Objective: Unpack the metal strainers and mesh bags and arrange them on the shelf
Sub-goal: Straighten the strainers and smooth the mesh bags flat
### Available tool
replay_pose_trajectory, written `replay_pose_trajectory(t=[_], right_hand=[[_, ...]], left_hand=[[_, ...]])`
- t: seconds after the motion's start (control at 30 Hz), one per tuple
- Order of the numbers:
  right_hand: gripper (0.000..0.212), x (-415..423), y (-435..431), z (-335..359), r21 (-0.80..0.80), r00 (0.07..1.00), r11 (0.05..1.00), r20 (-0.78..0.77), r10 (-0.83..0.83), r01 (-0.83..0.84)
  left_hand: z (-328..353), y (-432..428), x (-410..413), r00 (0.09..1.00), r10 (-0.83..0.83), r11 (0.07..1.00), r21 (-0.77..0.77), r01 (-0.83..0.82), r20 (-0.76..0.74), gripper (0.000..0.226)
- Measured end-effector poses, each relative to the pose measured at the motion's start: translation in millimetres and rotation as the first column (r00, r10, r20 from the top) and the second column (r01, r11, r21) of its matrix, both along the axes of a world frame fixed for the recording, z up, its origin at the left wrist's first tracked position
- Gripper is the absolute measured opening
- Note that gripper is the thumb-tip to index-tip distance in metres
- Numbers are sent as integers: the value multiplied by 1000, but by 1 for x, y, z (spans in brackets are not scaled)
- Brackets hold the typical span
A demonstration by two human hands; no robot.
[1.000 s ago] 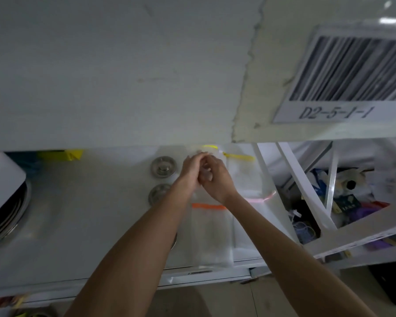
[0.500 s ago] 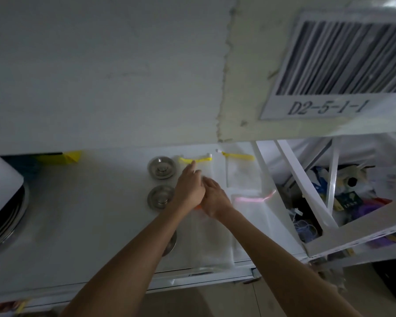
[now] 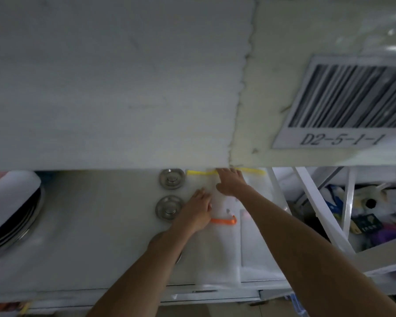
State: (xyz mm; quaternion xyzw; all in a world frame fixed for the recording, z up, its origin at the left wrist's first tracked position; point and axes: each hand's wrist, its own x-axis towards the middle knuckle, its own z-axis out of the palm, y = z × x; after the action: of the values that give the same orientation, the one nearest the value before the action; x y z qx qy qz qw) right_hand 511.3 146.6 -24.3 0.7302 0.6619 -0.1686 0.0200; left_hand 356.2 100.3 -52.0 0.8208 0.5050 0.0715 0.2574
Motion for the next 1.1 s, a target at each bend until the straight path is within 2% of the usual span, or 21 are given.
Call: replay_pose_trajectory(t=[0.07, 0.17, 0.23, 0.3, 0.43, 0.63, 0.7, 0.77, 0.83, 0.93, 1.03, 1.07, 1.1], right_hand=[[58, 5, 7, 2, 17, 997, 999, 66, -45, 44], [47, 10, 11, 3, 72, 993, 992, 53, -108, 104], [46, 15, 6, 1, 136, 988, 979, 12, -156, 153], [47, 25, -7, -1, 213, 961, 938, -89, -261, 274], [51, 52, -45, -10, 248, 833, 795, -157, -531, 554], [72, 75, -72, -17, 57, 613, 623, -266, -744, 780], [63, 81, -68, -16, -15, 561, 599, -332, -758, 800], [45, 83, -67, -16, -29, 550, 600, -363, -752, 800], [25, 82, -68, -16, 11, 551, 598, -404, -731, 801], [15, 77, -73, -5, 65, 472, 549, -600, -645, 833], [20, 75, -77, 22, 217, 445, 446, -737, -509, 868], [17, 73, -79, 33, 298, 473, 402, -749, -464, 866], [15, 72, -79, 41, 405, 541, 372, -724, -428, 836]], left_hand=[[1, 0, 2, 1000, -4, 1000, -5, 4, -21, 46], [-2, 1, 4, 998, -17, 1000, -25, 15, -59, 51], [-4, 1, 6, 996, -17, 1000, -23, 15, -91, 54], [-5, 2, 7, 993, -18, 1000, -19, 16, -113, 56], [-1, 8, 10, 993, -48, 999, 17, 50, -106, 57], [-6, 13, 15, 986, -57, 998, 2, 58, -157, 61], [-11, 14, 16, 984, -53, 999, -6, 53, -169, 62], [-13, 15, 17, 982, -45, 999, 4, 46, -181, 62], [-14, 14, 16, 980, -46, 998, 24, 51, -192, 62], [-11, 10, 14, 981, -22, 997, 63, 35, -194, 62], [-5, 7, 17, 985, 3, 994, 108, 16, -172, 61], [-1, 7, 19, 987, 14, 992, 124, 6, -162, 61], [2, 6, 20, 988, 24, 990, 139, -3, -152, 60]])
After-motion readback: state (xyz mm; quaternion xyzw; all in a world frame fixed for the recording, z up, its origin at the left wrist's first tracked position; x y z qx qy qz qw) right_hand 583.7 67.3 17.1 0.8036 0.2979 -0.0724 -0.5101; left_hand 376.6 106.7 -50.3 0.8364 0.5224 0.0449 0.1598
